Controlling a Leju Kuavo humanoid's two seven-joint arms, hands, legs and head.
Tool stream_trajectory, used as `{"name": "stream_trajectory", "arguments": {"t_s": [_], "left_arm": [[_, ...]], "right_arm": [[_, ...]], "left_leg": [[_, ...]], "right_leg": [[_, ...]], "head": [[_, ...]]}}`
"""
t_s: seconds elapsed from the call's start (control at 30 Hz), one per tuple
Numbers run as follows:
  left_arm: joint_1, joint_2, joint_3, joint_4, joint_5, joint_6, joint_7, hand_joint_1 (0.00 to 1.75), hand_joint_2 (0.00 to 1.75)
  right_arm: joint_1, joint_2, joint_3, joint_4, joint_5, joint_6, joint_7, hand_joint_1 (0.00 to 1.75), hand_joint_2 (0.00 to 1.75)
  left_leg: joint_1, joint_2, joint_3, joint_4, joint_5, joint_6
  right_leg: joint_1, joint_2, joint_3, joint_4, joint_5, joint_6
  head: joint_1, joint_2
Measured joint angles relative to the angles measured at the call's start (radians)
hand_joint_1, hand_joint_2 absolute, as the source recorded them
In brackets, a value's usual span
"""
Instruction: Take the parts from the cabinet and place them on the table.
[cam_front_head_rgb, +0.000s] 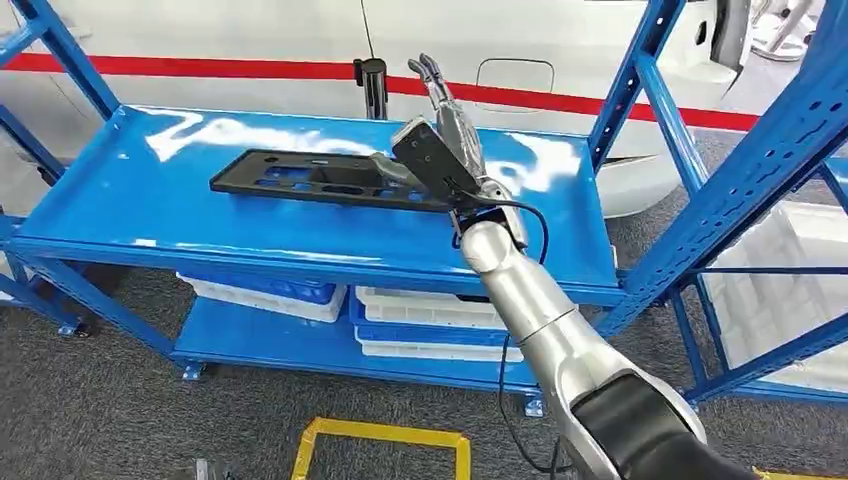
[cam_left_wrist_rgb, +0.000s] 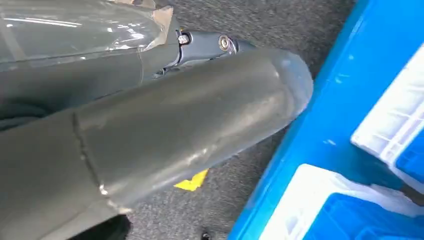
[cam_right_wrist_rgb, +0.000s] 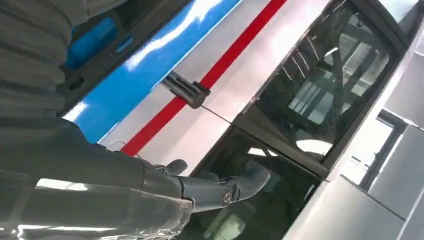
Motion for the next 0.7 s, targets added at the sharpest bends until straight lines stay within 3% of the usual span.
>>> {"name": "stream_trajectory", "arguments": {"t_s": [0.03, 0.07, 0.1, 0.17, 0.23, 0.27, 0.33, 0.37, 0.4, 0.43, 0.5, 0.53, 0.57, 0.67, 0.7], "left_arm": [[-0.002, 0.000, 0.000, 0.000, 0.000, 0.000, 0.000, 0.00, 0.00], [-0.003, 0.001, 0.000, 0.000, 0.003, 0.000, 0.000, 0.00, 0.00], [-0.004, 0.001, 0.000, 0.000, 0.004, 0.002, 0.002, 0.00, 0.00], [-0.004, 0.001, 0.000, 0.000, 0.004, 0.003, 0.002, 0.00, 0.00], [-0.005, 0.002, 0.000, 0.000, 0.004, 0.003, 0.001, 0.00, 0.00], [-0.006, 0.002, 0.000, 0.000, 0.005, 0.003, 0.001, 0.00, 0.00], [-0.004, 0.002, 0.000, 0.000, 0.005, 0.004, 0.001, 0.00, 0.00], [-0.004, 0.003, 0.000, 0.000, 0.006, 0.006, 0.001, 0.00, 0.00], [-0.004, 0.003, 0.001, 0.000, 0.009, 0.006, 0.001, 0.00, 0.00], [-0.004, 0.003, 0.001, 0.000, 0.011, 0.007, 0.001, 0.00, 0.00], [-0.004, 0.005, 0.001, 0.000, 0.014, 0.008, 0.001, 0.00, 0.00], [-0.004, 0.006, 0.001, 0.000, 0.014, 0.008, 0.001, 0.00, 0.00], [-0.005, 0.008, 0.001, 0.001, 0.015, 0.009, 0.001, 0.00, 0.00], [-0.005, 0.006, 0.001, 0.000, 0.016, 0.011, 0.001, 0.00, 0.00], [-0.004, 0.005, 0.001, 0.001, 0.018, 0.018, 0.002, 0.00, 0.00]], "right_arm": [[-0.001, -0.002, -0.001, 0.002, 0.002, 0.000, 0.000, 0.00, 1.75], [-0.004, -0.002, 0.000, 0.003, 0.002, 0.002, 0.000, 0.00, 1.75], [-0.006, 0.002, 0.000, 0.002, 0.003, 0.002, -0.002, 0.00, 1.75], [-0.008, 0.000, -0.003, 0.002, 0.004, 0.002, -0.002, 0.00, 1.75], [-0.013, 0.003, -0.003, 0.001, 0.004, 0.002, -0.003, 0.00, 1.75], [-0.017, 0.006, -0.003, 0.001, 0.004, 0.002, -0.003, 0.00, 1.75], [-0.016, 0.008, -0.002, 0.003, 0.004, 0.002, -0.004, 0.00, 1.75], [-0.015, 0.008, -0.002, 0.006, 0.004, 0.002, -0.006, 0.00, 1.75], [-0.015, 0.008, -0.002, 0.009, 0.003, 0.002, -0.009, 0.00, 1.75], [-0.016, 0.010, -0.002, 0.010, 0.002, 0.002, -0.013, 0.00, 1.75], [-0.017, 0.016, -0.002, 0.011, 0.002, 0.002, -0.017, 0.00, 1.75], [-0.019, 0.017, -0.002, 0.012, 0.002, 0.002, -0.017, 0.00, 1.75], [-0.022, 0.019, -0.002, 0.014, 0.001, 0.002, -0.019, 0.00, 1.75], [-0.025, 0.022, -0.002, 0.016, 0.001, 0.002, -0.022, 0.00, 1.75], [-0.025, 0.024, -0.002, 0.016, 0.001, 0.002, -0.022, 0.00, 1.75]], "left_leg": [[-0.004, 0.000, 0.010, 0.006, -0.011, -0.008], [-0.005, -0.002, 0.006, 0.004, -0.019, -0.013], [-0.004, 0.000, 0.002, 0.002, -0.024, -0.021], [-0.001, 0.002, 0.012, 0.016, -0.027, -0.028], [0.003, 0.008, -0.018, 0.076, -0.037, -0.036], [0.006, 0.009, -0.070, 0.165, -0.053, -0.044], [0.010, 0.009, -0.174, 0.310, -0.119, -0.055], [0.010, 0.010, -0.208, 0.336, -0.135, -0.056], [0.011, 0.010, -0.218, 0.320, -0.122, -0.055], [0.011, 0.010, -0.208, 0.263, -0.079, -0.052], [0.009, 0.011, -0.141, 0.078, 0.052, -0.037], [0.006, 0.011, -0.123, 0.019, 0.100, -0.028], [0.000, 0.012, -0.121, 0.024, 0.064, -0.024], [-0.004, 0.009, -0.108, 0.027, 0.078, -0.019], [0.001, 0.008, -0.100, 0.015, 0.087, -0.022]], "right_leg": [[0.001, -0.009, 0.003, -0.037, 0.017, -0.009], [0.005, -0.011, 0.010, -0.037, -0.006, -0.042], [0.011, -0.008, 0.021, -0.036, 0.008, -0.049], [0.001, -0.004, 0.027, -0.036, 0.009, -0.067], [-0.004, -0.004, 0.045, -0.038, 0.001, -0.079], [-0.003, -0.004, 0.053, -0.038, -0.006, -0.088], [0.000, -0.002, 0.065, -0.038, -0.021, -0.089], [0.001, -0.002, 0.073, -0.038, -0.029, -0.089], [0.001, -0.001, 0.082, -0.038, -0.037, -0.089], [0.002, 0.000, 0.095, -0.038, -0.046, -0.087], [0.004, 0.001, 0.123, -0.039, -0.065, -0.082], [0.005, 0.001, 0.132, -0.040, -0.073, -0.079], [0.011, 0.003, 0.135, -0.044, -0.078, -0.071], [0.014, 0.003, 0.140, -0.048, -0.088, -0.056], [0.022, 0.003, 0.148, -0.052, -0.092, -0.057]], "head": [[0.000, 0.000], [0.001, 0.000], [-0.002, 0.000], [-0.001, 0.000], [-0.001, 0.000], [-0.003, 0.000], [-0.003, 0.000], [-0.003, 0.000], [-0.003, 0.000], [-0.003, 0.000], [-0.003, 0.000], [-0.002, 0.000], [-0.001, 0.000], [-0.003, 0.000], [-0.003, 0.000]]}}
